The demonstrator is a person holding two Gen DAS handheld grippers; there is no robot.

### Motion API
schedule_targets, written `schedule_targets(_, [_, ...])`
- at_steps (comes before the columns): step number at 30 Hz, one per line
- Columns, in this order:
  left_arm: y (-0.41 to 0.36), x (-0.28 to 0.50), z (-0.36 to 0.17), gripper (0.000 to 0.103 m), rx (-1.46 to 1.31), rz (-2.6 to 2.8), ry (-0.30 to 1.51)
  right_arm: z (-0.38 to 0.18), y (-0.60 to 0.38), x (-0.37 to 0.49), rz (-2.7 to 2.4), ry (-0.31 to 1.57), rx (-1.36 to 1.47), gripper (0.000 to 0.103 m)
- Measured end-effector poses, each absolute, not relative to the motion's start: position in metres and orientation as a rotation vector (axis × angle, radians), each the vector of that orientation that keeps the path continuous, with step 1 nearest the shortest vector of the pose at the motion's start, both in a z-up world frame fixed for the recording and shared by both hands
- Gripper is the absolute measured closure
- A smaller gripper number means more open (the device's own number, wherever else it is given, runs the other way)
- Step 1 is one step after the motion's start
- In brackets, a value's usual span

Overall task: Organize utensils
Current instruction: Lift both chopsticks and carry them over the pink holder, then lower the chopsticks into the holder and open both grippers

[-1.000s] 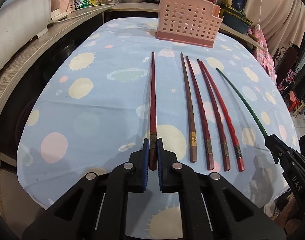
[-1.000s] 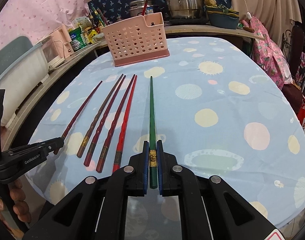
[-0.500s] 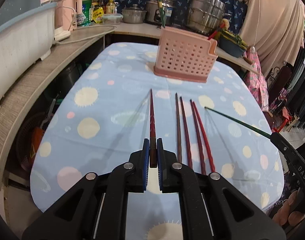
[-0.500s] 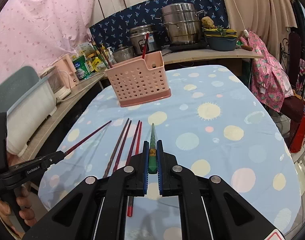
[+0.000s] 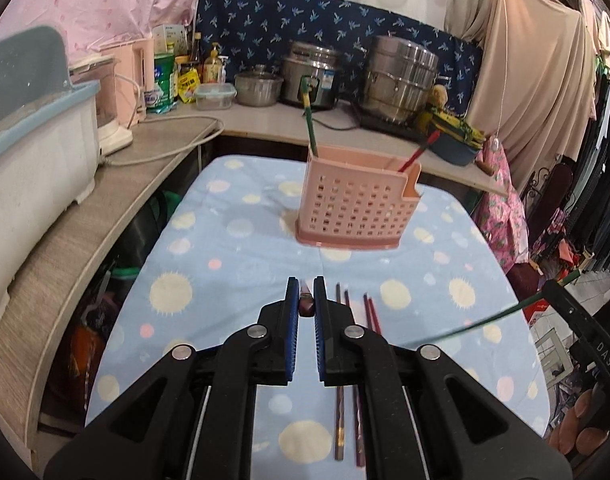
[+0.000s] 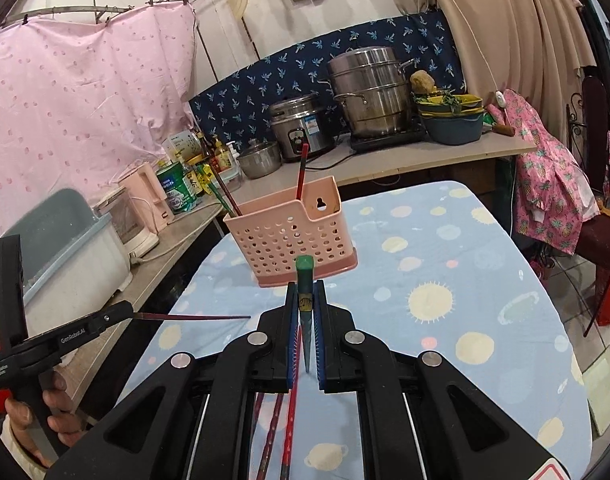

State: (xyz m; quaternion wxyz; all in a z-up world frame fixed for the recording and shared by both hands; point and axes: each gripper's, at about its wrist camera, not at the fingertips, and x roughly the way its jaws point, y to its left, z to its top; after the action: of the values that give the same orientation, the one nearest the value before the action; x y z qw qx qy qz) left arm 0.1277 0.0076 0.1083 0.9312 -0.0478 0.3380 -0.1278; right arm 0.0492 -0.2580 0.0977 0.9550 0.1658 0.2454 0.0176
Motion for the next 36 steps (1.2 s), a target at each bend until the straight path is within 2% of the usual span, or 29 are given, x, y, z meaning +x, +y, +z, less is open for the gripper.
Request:
schedule_targets(13, [-0.005, 0.177, 0.175, 0.096, -0.123, -0.301, 0.581, 0.154, -0.267, 0.098, 0.093, 0.362, 0.357, 0.096])
schedule_targets(26, [-0.033, 0.228, 0.259, 0.096, -0.136, -0.286, 0.341, 0.219, -0.269, 0.169, 0.092, 0.183, 0.376, 0.096])
schedule_targets(36, [-0.051, 0.280, 0.261, 0.096, -0.125, -0.231, 0.282, 0.223, -0.272, 0.234, 0.075, 0.150, 0.400, 0.096])
